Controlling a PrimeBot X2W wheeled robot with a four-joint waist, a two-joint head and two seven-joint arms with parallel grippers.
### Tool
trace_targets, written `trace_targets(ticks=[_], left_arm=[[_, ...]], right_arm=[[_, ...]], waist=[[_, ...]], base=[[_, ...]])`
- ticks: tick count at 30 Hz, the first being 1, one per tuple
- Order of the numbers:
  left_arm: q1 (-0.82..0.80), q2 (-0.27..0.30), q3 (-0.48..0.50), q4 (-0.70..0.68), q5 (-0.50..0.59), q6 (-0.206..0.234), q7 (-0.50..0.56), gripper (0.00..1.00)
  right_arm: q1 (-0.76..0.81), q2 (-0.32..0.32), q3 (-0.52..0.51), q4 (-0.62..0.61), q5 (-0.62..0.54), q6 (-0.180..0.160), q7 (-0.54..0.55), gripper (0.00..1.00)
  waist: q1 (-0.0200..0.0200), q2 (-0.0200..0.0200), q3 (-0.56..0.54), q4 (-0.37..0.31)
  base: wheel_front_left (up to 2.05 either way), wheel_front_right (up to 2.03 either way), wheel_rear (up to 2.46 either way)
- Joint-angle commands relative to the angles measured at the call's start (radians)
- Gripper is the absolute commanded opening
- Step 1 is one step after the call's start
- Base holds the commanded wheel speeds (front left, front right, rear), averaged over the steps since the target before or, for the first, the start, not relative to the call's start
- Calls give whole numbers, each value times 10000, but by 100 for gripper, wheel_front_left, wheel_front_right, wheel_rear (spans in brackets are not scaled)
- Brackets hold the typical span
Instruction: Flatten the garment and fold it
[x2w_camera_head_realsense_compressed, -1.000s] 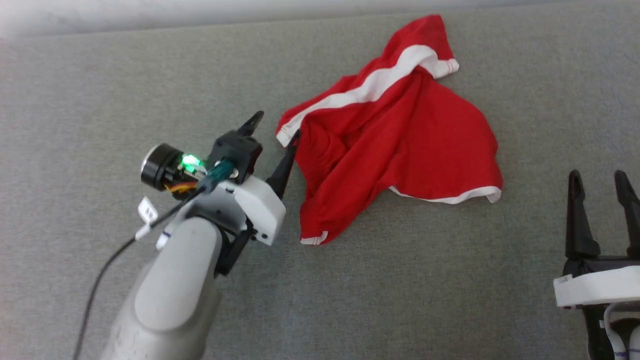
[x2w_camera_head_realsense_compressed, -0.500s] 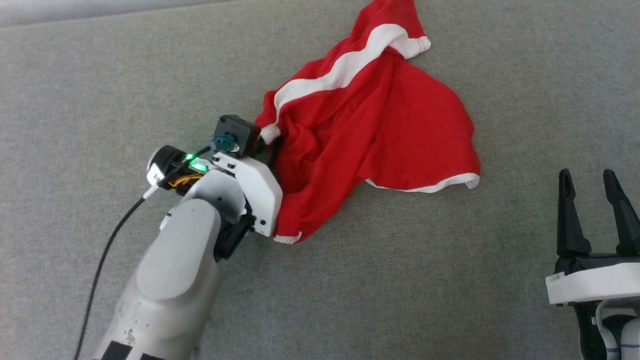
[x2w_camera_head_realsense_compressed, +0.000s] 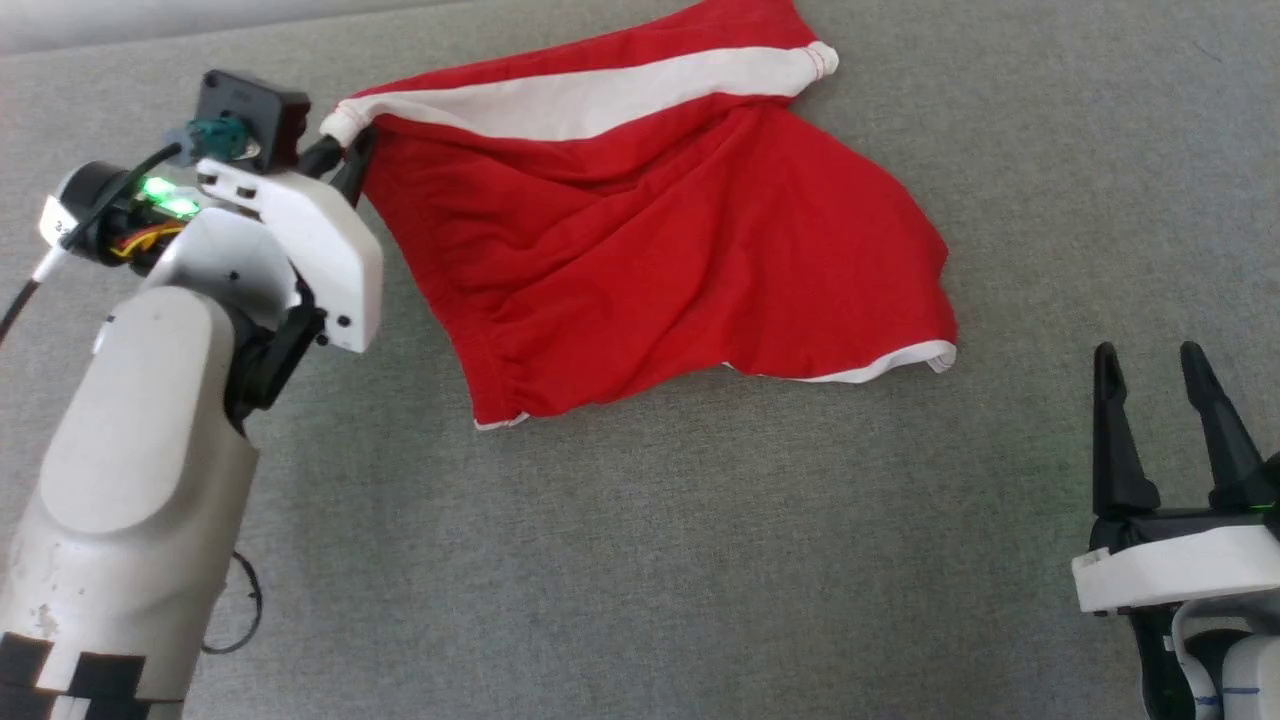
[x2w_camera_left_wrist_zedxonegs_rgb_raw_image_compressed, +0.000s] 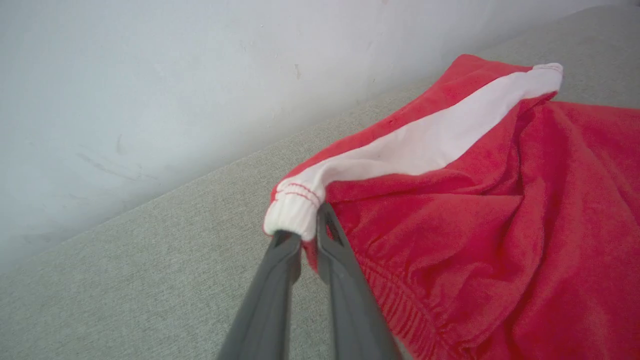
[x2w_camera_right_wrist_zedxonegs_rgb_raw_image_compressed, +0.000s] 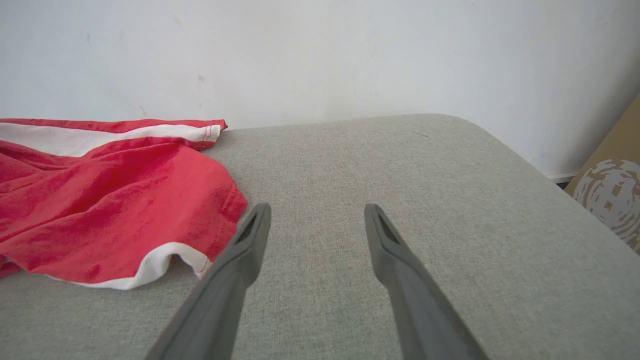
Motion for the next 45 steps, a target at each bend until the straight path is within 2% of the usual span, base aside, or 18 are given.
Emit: trace_targets(ticks=[1, 2, 3, 4, 5, 6, 12, 16, 23, 28, 31, 34, 39, 45], left_arm=[[47, 94, 39, 55, -44, -55, -48, 35], [109, 99, 64, 133, -76, -34, -102, 46], [164, 62, 103, 206, -118, 23, -193, 68], [215, 4, 136, 266, -160, 88, -280, 85], [262, -65, 172, 316, -202, 166, -371, 97], [280, -134, 217, 353, -232, 255, -496, 100], [294, -363, 480, -121, -239, 612, -1819, 100], [957, -624, 897, -1150, -301, 1171, -3172, 100], [3797, -1140, 1016, -3204, 59, 2338, -4844, 100], [5873, -1741, 713, -4027, 102, 2985, -5310, 100], [6320, -1914, 496, -4260, -20, 2962, -5321, 100], [6242, -1819, 271, -4245, -79, 2736, -4982, 100], [5599, -1816, -187, -3723, -551, 2218, -3593, 100], [4953, -1941, -573, -3171, -918, 2002, -2162, 100]], right_arm=[[-180, 14, 50, 51, 37, -9, -19, 100], [-201, 14, 78, 82, 43, -9, -21, 100], [-223, 14, 95, 109, 41, -9, -25, 100], [-243, 14, 100, 136, 36, -9, -30, 100], [-262, 14, 101, 160, 28, -9, -27, 100], [-283, 14, 100, 179, 19, -9, -18, 100], [-337, 14, 0, 260, -110, -9, 3, 100], [-202, 14, -54, 358, -67, -9, 1, 100], [245, 14, -173, 407, 12, -9, 81, 100], [480, 14, -269, 261, 38, -9, 166, 100], [538, 14, -277, 126, -13, -9, 269, 100], [527, 14, -244, 4, -68, -9, 363, 100], [423, 14, -159, -125, -85, -9, 452, 100], [376, 14, -79, -87, -16, -9, 424, 100]], waist=[[-1, 2, 94, -74], [-1, 2, 122, -85], [-1, 2, 149, -87], [-1, 2, 166, -79], [-1, 2, 179, -63], [-1, 2, 191, -41], [-1, 2, -164, 219], [-1, 2, -681, 423], [-1, 2, -1373, 730], [-1, 2, -1460, 920], [-1, 2, -1431, 1040], [-1, 2, -1376, 1102], [-1, 2, -1173, 1119], [-1, 2, -934, 1015]], base=[[0, 0, 0], [0, 0, 0], [0, 0, 0], [0, 0, 0], [0, 0, 0], [0, 0, 0], [0, 0, 0], [0, 0, 0], [0, 0, 0], [0, 0, 0], [0, 0, 0], [0, 0, 0], [0, 0, 0], [0, 0, 0]])
